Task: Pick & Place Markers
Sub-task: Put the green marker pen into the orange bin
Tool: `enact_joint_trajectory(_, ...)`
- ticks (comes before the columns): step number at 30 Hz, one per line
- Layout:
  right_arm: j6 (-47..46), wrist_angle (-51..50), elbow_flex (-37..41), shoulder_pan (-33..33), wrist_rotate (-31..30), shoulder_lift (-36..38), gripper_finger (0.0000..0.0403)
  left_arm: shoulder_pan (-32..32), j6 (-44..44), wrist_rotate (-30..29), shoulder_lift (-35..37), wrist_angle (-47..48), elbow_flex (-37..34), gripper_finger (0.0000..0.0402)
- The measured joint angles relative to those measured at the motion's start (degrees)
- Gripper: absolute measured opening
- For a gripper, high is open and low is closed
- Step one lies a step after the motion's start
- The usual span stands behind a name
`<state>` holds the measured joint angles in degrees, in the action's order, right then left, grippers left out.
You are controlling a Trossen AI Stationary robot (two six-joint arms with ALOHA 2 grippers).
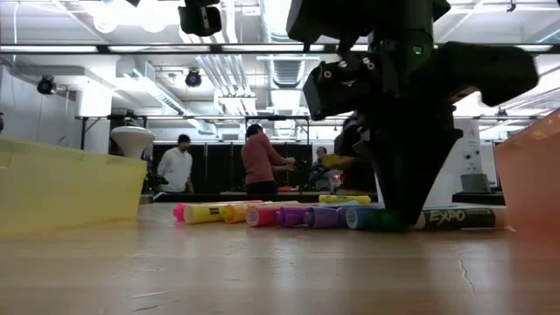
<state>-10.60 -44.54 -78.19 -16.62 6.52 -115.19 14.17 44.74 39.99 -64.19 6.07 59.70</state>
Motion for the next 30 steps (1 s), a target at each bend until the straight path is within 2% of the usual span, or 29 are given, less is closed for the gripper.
enact_joint_trajectory(7, -0.95, -4.01, -4.21, 0.56, -0.17, 0.9, 0.0037, 0.0, 0.06, -0.03, -0.01, -0.02, 0.0, 0.0188)
enact_joint_trajectory(14, -0.8, -9.98, -12.07, 0.56, -0.55, 3.13, 0.0004, 0.0, 0.1, -0.04, -0.01, -0.02, 0.0, 0.0188)
enact_joint_trajectory(17, -0.67, -13.62, -14.58, 0.16, -0.64, 4.14, 0.0004, 0.0, 0.1, -0.06, -0.01, -0.04, 0.0, 0.0188)
enact_joint_trajectory(22, -1.91, -13.81, -15.58, 0.0, 1.38, 5.48, 0.0006, 0.0, 0.06, -0.11, -0.03, -0.02, 0.0, 0.0188)
enact_joint_trajectory(26, -2.54, -13.41, -13.16, 0.03, 4.92, 4.83, 0.003, 0.0, 0.05, -0.11, -0.03, -0.04, 0.0, 0.0188)
enact_joint_trajectory(30, -2.73, -12.21, -10.81, -0.83, 5.53, 3.51, 0.009, 0.0, 0.06, -0.15, -0.03, -0.02, 0.0, 0.0188)
